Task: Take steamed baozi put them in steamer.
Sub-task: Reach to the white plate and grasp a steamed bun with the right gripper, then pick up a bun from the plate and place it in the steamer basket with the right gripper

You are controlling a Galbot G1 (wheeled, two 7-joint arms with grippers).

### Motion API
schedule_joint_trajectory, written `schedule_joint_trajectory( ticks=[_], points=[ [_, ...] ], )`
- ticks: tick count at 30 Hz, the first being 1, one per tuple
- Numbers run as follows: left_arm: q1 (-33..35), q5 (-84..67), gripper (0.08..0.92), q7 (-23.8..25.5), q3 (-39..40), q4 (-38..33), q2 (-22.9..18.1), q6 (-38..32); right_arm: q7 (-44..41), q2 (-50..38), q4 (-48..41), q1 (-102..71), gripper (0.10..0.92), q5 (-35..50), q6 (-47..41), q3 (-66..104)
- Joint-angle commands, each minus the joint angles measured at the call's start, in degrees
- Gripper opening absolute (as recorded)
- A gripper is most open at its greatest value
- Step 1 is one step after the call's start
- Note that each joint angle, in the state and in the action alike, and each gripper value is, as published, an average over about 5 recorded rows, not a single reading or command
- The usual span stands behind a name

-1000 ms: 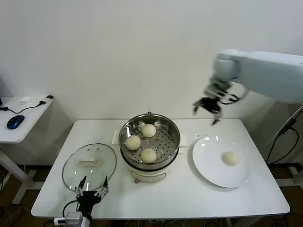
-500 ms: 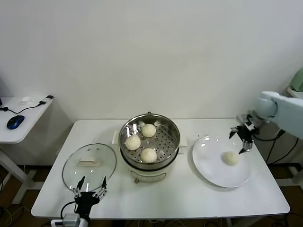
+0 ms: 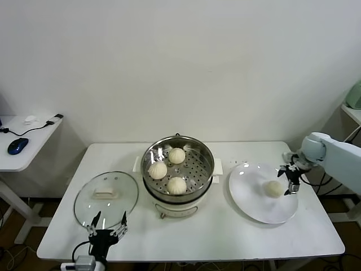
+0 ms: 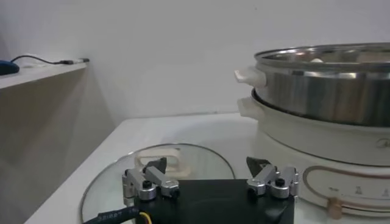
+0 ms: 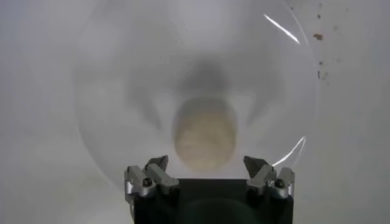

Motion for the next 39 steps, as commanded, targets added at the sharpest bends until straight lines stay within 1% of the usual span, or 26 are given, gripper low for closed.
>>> schedule_joint_trajectory(
  ticks=[1, 8, 10, 16, 20, 23, 25, 28, 31, 35, 37, 39],
  points=[
    [0.0, 0.0, 0.823, 0.0, 0.1, 0.1, 0.0, -0.1, 1.1, 3.7, -4.6, -5.9, 0.823, -1.5, -1.1, 5.6],
    [0.0, -0.1, 0.823, 0.0, 0.0, -0.1, 0.1, 0.0, -0.8, 3.3, -4.1, -5.2, 0.818, -0.7, -1.1, 4.3],
    [0.1, -0.1, 0.823, 0.0, 0.0, -0.1, 0.1, 0.1, -1.0, 3.2, -4.0, -4.9, 0.792, -0.6, -1.0, 4.3],
    [0.2, -0.2, 0.823, 0.0, 0.0, -0.3, 0.1, 0.2, -0.9, 2.3, -2.2, -3.3, 0.653, -0.2, -0.8, 4.5],
    [0.3, -0.2, 0.823, 0.0, 0.1, -0.4, 0.1, 0.2, -1.2, 0.5, 1.6, 1.7, 0.615, 2.6, -1.2, 3.1],
    [0.4, -0.2, 0.823, 0.0, 0.2, -0.6, 0.1, 0.2, -2.1, -0.9, 6.5, 11.3, 0.609, 8.9, -2.0, -3.7],
    [0.4, -0.1, 0.823, 0.0, 0.2, -0.7, 0.1, 0.2, -2.5, -0.8, 10.1, 21.1, 0.61, 15.4, -2.7, -10.6],
    [0.5, 0.1, 0.823, 0.0, 0.4, -0.8, 0.2, 0.1, -3.0, 2.9, 14.7, 35.9, 0.611, 26.6, -4.1, -21.6],
    [0.6, 0.3, 0.823, 0.0, 0.6, -1.2, 0.5, 0.2, -2.9, 8.4, 18.5, 45.8, 0.611, 36.3, -6.4, -27.7],
    [0.7, 0.7, 0.823, 0.0, 0.9, -1.6, 0.6, 0.5, 1.4, 15.6, 24.6, 51.2, 0.607, 46.3, -11.6, -28.6],
    [0.7, 0.9, 0.823, 0.0, 1.0, -1.7, 0.7, 0.7, 4.5, 18.8, 27.6, 50.8, 0.606, 49.3, -14.0, -28.2],
    [0.6, 1.1, 0.823, 0.0, 1.1, -1.7, 0.6, 0.8, 7.0, 21.3, 30.0, 49.0, 0.605, 50.2, -15.3, -28.0]
  ],
)
